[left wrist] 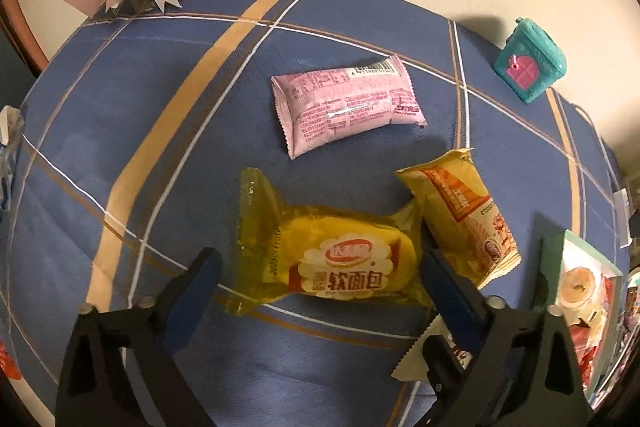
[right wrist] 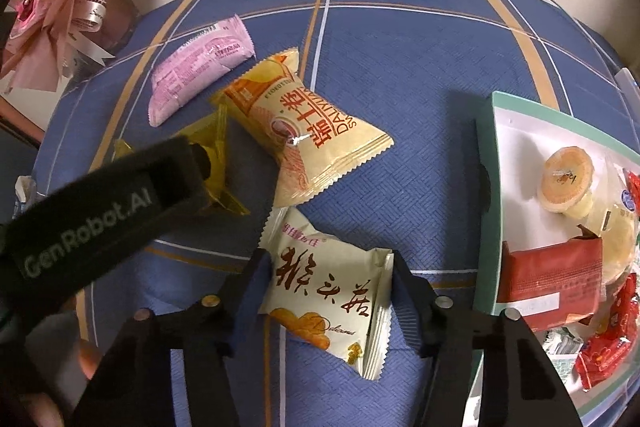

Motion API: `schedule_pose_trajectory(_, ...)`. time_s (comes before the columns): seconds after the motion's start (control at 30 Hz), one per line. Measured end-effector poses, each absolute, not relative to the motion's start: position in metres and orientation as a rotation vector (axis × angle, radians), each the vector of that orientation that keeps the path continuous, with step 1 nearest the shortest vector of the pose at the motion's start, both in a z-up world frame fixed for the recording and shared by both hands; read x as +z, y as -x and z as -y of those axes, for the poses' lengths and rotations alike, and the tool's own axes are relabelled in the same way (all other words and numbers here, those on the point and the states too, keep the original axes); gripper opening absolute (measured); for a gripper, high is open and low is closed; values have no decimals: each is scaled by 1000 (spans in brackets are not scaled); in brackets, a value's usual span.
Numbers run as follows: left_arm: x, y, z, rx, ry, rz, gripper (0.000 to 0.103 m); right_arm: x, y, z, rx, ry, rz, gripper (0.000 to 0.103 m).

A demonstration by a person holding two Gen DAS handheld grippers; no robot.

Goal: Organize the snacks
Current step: 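Grasp the yellow bun pack with the left tool while the right grasps the white cookie pack, then lift both held snacks and carry them over the white tray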

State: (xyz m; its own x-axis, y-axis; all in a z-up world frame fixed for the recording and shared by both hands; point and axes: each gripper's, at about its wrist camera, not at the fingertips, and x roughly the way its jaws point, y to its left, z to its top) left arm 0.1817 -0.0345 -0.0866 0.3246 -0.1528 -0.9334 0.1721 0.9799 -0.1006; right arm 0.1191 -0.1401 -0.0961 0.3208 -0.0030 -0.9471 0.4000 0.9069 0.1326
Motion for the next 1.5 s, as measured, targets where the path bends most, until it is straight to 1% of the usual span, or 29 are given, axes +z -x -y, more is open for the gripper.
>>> schedule_pose_trajectory(0.03, -85, -181, 34, -224, -3, -1221, 83, -95, -119, 140, -271, -375, -1223, 59)
schedule_pose_trajectory(0.07, -84, -181, 34, -225, -2, -1220, 82, -92, -111, 142, -270, -377, -1222, 58)
schedule_pose_trajectory(0.13, -81, -179, 36, -227, -15, -1214, 76, -91, -107, 146, -270, -382, -1221, 57)
schedule_pose_trajectory(0.3, -79, -176, 35, -223, -7, -1227, 71, -89, -103, 158, -266, -384, -1222, 56)
schedule_pose_trajectory(0.57, -68, -172, 28, -212, 33, -1248, 70, -74, -98, 164, -253, -400, -1191, 56)
schedule_pose_trajectory(1.03, -17, -137, 30, -233, 73, -1178, 70, -21, -64, 182, -256, -407, -1088, 56)
schedule_pose_trajectory(1.3, -2, -122, 40, -251, 71, -1153, 70, -8, -38, 223, -338, -436, -1050, 55)
schedule_pose_trajectory(1.5, 3, -108, 75, -322, 30, -1144, 70, -6, -7, 282, -450, -522, -1018, 55)
